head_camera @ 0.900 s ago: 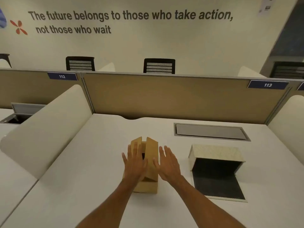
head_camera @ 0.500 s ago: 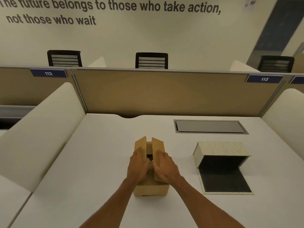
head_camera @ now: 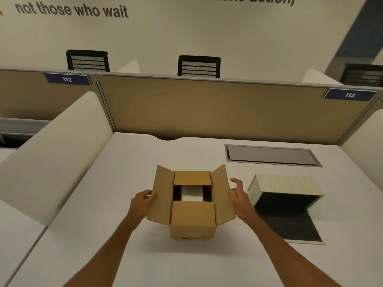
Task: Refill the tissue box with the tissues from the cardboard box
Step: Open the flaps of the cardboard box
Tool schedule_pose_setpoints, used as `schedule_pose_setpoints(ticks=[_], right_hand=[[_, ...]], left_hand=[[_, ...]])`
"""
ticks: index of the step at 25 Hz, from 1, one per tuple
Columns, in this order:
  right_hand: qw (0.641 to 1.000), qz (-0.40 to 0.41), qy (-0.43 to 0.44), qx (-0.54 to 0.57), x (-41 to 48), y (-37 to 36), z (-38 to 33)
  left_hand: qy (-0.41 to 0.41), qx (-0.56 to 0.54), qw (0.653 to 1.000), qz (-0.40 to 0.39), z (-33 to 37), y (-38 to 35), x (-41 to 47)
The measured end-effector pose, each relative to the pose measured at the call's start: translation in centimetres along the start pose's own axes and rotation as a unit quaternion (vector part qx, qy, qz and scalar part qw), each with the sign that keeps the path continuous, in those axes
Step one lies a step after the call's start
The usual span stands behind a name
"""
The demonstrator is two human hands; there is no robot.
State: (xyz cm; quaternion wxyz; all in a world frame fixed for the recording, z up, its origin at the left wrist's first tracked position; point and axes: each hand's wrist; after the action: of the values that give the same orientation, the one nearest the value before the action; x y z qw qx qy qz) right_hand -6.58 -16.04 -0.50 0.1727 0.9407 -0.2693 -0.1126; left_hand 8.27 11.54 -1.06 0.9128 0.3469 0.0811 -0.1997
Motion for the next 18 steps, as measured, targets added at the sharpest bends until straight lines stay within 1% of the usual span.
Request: schedule_pose_setpoints(ticks=[2, 4, 7, 9, 10, 12, 13, 15, 16, 18], right_hand=[[0.999, -0.015, -0.018, -0.026, 0.0, 1.2, 1.5], [0.997, -0.037, -0.028, -0.065, 0.1, 1.7, 3.0], [0.986, -0.069, -0.009, -0.152, 0.4, 0.7, 5.1], [0.984, -0.044, -0.017, -0.17, 0.8, -0.4, 5.4], [0.981, -0.022, -0.01, -0.192, 1.0, -0.9, 5.4], [0.984, 0.023, 0.004, -0.178, 1.7, -1.2, 4.8], [0.984, 0.029, 0.027, -0.172, 1.9, -1.1, 4.1], [0.968, 0.017, 0.116, -0.223, 2.7, -1.1, 2.5], [0.959, 0.006, 0.155, -0.237, 3.1, -1.4, 1.9], [0.953, -0.011, 0.192, -0.235, 4.1, -2.1, 0.9]], left_hand=[[0.01, 0.018, 1.0, 0.023, -1.3, 0.1, 0.2], [0.012, 0.032, 0.997, 0.062, -2.2, -0.5, 0.4], [-0.019, 0.122, 0.988, 0.095, -2.5, -1.9, 1.2], [-0.051, 0.188, 0.976, 0.098, -1.9, -2.5, 1.7], [-0.061, 0.199, 0.973, 0.101, -1.2, -2.6, 1.7], [-0.101, 0.216, 0.964, 0.12, 0.4, -2.8, 1.5], [-0.136, 0.226, 0.955, 0.133, 1.4, -2.9, 1.5], [-0.201, 0.242, 0.94, 0.131, 2.9, -3.3, 1.5], [-0.213, 0.251, 0.938, 0.113, 3.5, -3.5, 1.6], [-0.208, 0.306, 0.926, 0.075, 4.0, -4.1, 2.1]])
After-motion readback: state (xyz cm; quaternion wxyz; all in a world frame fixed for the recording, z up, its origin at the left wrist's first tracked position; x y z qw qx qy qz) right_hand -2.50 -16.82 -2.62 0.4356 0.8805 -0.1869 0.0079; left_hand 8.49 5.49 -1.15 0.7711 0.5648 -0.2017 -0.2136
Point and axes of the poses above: each hand's wrist, its own x-axis towards the middle knuckle, its own y-axis out of the back of the hand, z = x × y, and after that the axes turned 14 degrees about x, right-handed
